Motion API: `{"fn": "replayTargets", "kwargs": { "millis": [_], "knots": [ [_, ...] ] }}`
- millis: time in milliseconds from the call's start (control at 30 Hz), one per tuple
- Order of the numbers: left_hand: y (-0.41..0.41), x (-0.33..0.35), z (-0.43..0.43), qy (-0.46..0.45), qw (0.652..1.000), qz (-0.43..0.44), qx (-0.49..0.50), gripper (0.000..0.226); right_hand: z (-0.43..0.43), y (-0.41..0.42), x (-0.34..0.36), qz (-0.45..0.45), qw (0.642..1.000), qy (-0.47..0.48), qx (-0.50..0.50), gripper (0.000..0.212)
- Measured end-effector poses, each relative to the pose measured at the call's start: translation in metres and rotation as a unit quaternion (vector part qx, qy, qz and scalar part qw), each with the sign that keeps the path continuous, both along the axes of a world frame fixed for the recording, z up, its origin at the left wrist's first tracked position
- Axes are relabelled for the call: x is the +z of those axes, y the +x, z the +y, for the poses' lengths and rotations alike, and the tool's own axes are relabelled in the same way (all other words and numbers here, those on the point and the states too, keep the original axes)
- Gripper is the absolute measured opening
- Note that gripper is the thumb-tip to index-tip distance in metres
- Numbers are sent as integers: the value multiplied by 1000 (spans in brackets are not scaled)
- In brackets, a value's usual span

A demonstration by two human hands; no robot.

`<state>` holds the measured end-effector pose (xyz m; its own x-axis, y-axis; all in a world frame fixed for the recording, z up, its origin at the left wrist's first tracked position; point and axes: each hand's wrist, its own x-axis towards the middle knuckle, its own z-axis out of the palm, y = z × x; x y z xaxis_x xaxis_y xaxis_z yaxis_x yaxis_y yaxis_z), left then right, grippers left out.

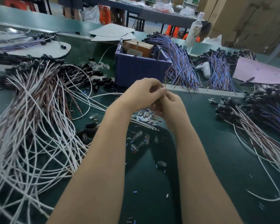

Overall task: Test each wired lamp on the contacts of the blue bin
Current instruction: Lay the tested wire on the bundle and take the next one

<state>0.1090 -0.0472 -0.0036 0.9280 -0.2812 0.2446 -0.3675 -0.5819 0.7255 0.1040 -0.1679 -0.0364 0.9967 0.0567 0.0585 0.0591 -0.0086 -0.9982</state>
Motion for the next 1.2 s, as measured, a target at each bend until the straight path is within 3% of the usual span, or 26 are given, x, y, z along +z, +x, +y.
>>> {"fn": "replayTargets", "kwargs": {
  "millis": [133, 200, 333, 567, 633, 700, 733, 800, 867, 933, 967, 1033, 1100, 1200],
  "knots": [
    [3, -10, 4, 8, 999, 45, -13, 25, -5, 2, -2, 76, 990, 113, 25, 26],
    [5, -14, 4, 8, 999, 45, 1, 21, -8, 1, -2, 75, 994, 77, 19, 19],
    [6, -18, 3, -20, 999, 44, 13, 11, -12, 0, -6, -16, 998, -35, -40, 24],
    [4, -20, 9, -116, 991, 59, -10, 4, -6, 2, -9, 54, 984, 167, -3, 26],
    [5, -22, 7, -83, 995, 54, 9, 5, -2, 2, -10, 12, 997, 21, -67, 27],
    [8, -23, 4, -29, 998, 43, 36, 7, 0, 2, -12, -61, 966, -201, -152, 29],
    [9, -22, 3, -15, 998, 41, 43, 7, 0, 2, -12, -87, 950, -239, -180, 30],
    [9, -20, 4, -24, 998, 49, 31, 8, 0, 1, -12, -91, 961, -196, -171, 30],
    [6, -19, 7, -66, 996, 66, 0, 10, -1, 3, -11, -47, 990, -45, -125, 29],
    [3, -20, 10, -91, 993, 80, -14, 9, 1, 2, -9, 11, 993, 84, -82, 28],
    [2, -21, 10, -90, 993, 82, -13, 9, 2, 2, -9, 21, 993, 79, -82, 28],
    [4, -22, 10, -64, 995, 76, 3, 10, 4, 1, -10, -20, 988, -88, -124, 29],
    [8, -21, 8, -21, 997, 65, 27, 10, 8, -1, -11, -92, 951, -232, -182, 30],
    [9, -20, 4, -4, 998, 59, 36, 11, 10, -1, -11, -117, 941, -237, -210, 33]
  ]
}}
